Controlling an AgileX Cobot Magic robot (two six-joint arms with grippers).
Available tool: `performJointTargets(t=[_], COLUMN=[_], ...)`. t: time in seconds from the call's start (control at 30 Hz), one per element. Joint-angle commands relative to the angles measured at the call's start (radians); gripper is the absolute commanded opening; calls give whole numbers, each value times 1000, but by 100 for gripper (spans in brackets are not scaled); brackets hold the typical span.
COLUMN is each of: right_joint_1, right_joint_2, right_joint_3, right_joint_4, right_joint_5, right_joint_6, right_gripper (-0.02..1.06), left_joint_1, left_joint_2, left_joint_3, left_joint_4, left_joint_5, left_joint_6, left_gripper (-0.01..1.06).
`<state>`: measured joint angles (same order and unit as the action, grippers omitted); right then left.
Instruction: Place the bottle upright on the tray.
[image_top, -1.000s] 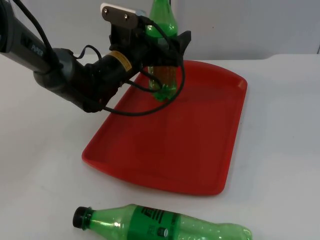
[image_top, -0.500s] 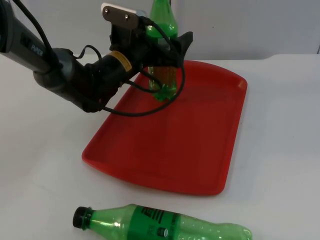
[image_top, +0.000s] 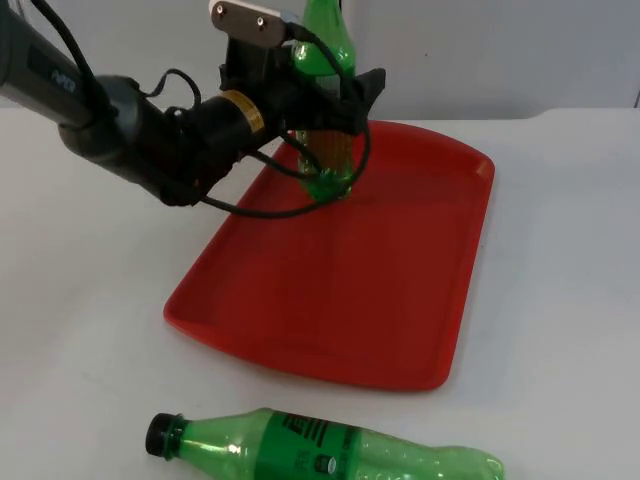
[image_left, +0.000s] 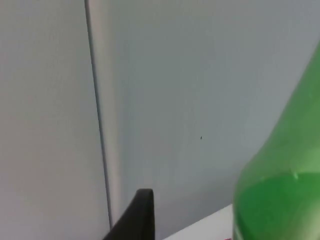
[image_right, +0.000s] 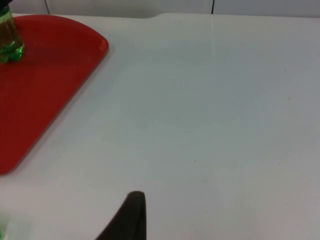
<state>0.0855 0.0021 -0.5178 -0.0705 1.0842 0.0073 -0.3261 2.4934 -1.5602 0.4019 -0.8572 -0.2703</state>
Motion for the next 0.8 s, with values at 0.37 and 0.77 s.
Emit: performJointTargets(t=[0.37,0.77], right_joint_1=[-5,-5], right_joint_2=[-2,-2], right_joint_3=[2,2], right_joint_4=[2,2], right_joint_5=[-9,-9], right_joint_6=[4,4], right_gripper=[105,105], left_joint_1=[29,59], left_joint_2=[-60,-117], left_joint_3=[0,2], left_joint_4=[193,509], left_joint_5=[159,274], left_joint_6=[-181,-423], left_gripper=[105,105])
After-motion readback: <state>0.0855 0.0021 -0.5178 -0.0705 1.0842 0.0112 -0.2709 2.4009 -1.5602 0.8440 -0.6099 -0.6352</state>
